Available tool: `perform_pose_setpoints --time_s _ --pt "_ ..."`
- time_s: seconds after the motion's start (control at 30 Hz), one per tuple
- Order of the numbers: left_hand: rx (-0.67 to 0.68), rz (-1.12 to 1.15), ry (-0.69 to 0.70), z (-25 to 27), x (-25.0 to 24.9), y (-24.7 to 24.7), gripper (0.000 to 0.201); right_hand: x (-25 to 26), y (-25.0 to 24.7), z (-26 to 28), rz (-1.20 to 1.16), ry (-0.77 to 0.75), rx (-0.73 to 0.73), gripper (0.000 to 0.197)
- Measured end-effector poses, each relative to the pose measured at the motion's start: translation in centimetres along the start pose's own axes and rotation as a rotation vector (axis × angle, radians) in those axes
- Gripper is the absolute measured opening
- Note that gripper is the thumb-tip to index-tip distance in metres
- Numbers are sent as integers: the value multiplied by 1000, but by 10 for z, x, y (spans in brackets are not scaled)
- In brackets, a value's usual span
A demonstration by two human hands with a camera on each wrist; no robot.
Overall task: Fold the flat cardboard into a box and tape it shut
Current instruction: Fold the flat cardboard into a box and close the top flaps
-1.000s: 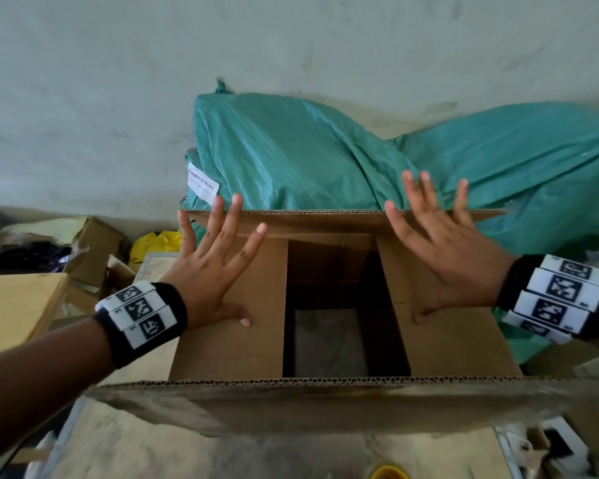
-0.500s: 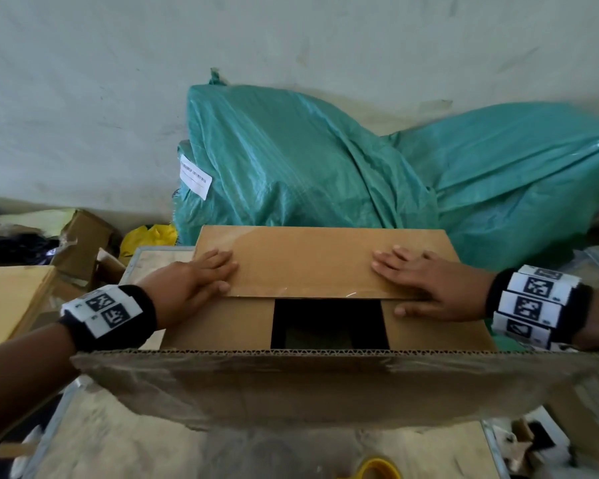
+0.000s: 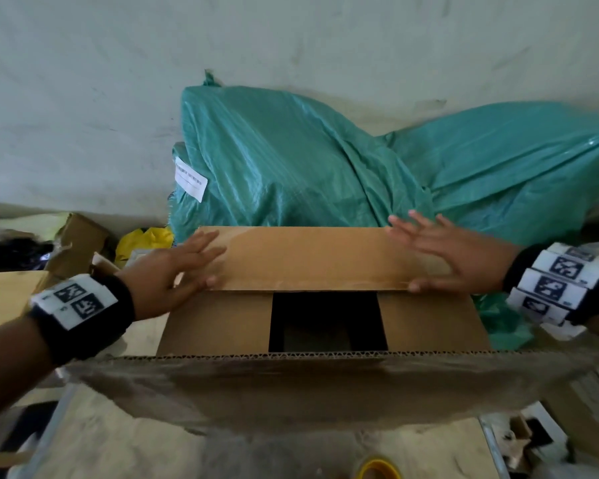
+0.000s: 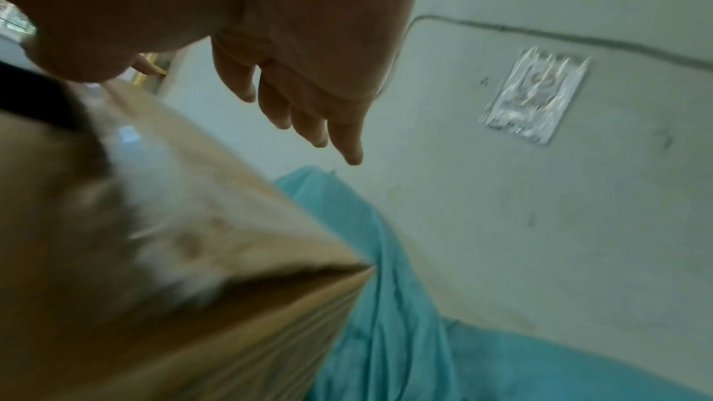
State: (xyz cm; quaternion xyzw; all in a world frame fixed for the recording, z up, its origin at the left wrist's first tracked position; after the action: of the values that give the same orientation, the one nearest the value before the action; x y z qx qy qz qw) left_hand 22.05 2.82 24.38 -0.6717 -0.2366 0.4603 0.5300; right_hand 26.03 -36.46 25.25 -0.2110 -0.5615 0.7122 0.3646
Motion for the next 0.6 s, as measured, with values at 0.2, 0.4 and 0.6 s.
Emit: perform_pose_setpoints --time_s 0.2,0.4,0.6 --pt "-324 159 49 37 -38 -111 62 14 -102 65 -79 51 -338 93" --pt "-326 278 97 90 -112 -115 58 107 -71 102 -212 -7 -226 90" --pt "103 -51 10 95 -119 3 85 135 16 68 -4 85 -86 99"
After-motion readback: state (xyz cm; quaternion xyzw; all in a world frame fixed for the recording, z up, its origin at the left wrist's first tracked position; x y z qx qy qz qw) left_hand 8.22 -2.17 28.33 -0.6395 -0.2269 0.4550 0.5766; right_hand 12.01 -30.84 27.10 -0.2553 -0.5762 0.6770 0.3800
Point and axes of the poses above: each hand's wrist, its own z-axis away from the middle knuckle, its own y-axis out of the palm, x = y × z, the point moved 8 cm from there along -z, towards the middle knuckle, and after that the axes turned 2 degrees about x, right-handed, at the moved point
